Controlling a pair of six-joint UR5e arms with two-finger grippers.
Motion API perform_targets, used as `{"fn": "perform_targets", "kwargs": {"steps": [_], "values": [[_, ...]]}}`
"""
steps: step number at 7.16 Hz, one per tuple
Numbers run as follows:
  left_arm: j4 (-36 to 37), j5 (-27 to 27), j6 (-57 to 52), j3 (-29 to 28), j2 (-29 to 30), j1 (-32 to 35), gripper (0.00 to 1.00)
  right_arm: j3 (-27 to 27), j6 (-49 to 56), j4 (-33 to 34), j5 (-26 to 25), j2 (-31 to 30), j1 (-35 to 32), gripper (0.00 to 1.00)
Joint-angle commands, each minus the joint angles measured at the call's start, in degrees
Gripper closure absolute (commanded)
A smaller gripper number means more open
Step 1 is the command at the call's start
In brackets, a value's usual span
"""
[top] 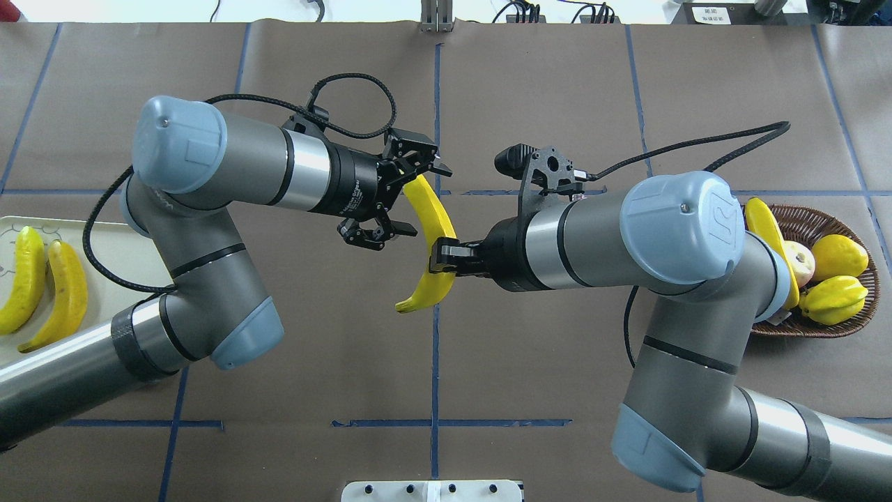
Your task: Transfer all bananas from basket to plate
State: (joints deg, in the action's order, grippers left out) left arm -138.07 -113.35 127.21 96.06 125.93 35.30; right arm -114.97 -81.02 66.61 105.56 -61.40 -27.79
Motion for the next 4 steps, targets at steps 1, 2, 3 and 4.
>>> {"fn": "perform_targets", "kwargs": {"steps": [1, 2, 3, 4], "values": [[0.17, 1.29, 0.23, 0.10, 0.37, -0.93, 0.53, 0.01, 0.07, 0.01, 0.00, -0.04, 0.10, 1.00], [0.08, 1.29, -0.11, 0.27, -0.06, -0.93, 1.00, -0.08, 0.07, 0.01, 0.09, -0.04, 0.10, 1.00], [0.17, 1.20, -0.29, 0.36, -0.24, -0.85, 1.00, -0.34, 0.07, 0.01, 0.18, -0.04, 0.02, 1.00], [0.17, 1.02, -0.47, 0.36, -0.33, -0.41, 1.00, -1.04, 0.07, 0.01, 0.26, -0.04, 0.01, 0.96]]}}
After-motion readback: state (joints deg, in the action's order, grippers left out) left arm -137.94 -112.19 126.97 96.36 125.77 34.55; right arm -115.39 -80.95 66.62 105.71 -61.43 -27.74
